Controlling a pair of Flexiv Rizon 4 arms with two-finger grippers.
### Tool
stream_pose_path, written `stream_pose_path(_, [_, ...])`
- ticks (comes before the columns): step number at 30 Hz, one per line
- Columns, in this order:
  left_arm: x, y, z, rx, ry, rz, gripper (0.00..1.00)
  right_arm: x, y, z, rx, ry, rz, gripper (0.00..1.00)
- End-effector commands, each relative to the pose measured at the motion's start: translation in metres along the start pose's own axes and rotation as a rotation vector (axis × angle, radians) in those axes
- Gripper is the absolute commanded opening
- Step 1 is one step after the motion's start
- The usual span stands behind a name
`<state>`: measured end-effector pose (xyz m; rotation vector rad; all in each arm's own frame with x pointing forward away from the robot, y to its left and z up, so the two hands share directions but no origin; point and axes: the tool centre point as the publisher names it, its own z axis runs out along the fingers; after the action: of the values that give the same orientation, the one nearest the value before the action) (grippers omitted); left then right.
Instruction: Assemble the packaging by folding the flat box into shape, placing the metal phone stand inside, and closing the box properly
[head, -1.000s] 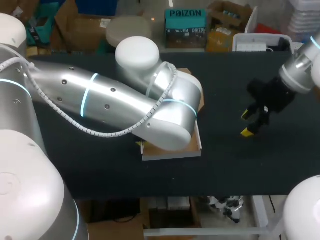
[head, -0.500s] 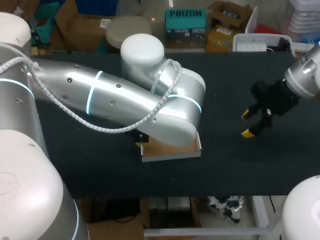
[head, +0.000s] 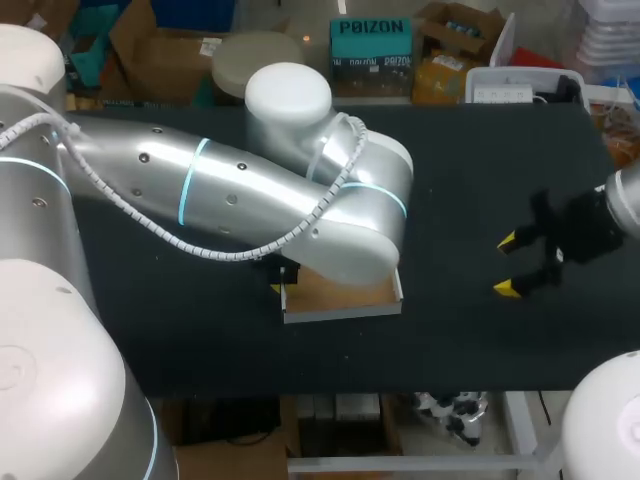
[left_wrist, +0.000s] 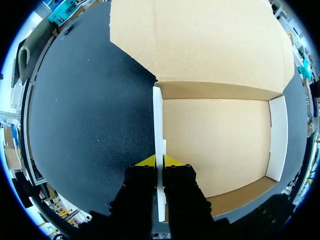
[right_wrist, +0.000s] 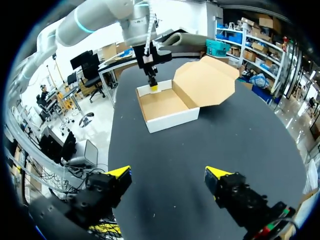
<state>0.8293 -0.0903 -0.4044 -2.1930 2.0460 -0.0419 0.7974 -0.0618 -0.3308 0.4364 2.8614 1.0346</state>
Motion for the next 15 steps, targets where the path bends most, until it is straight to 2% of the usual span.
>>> stream_pose_path(1, [0.005, 0.0, 0.005, 0.007, -0.031, -0.007, 0.0, 0.008, -0.003, -0.009, -0.035, -0.016, -0.011, 1.0])
stream_pose_path(15, [0.004, -0.002, 0.006, 0.017, -0.096, -0.032, 0.0, 0.021, 0.002, -0.018, -0.065, -0.003, -0.065, 1.0])
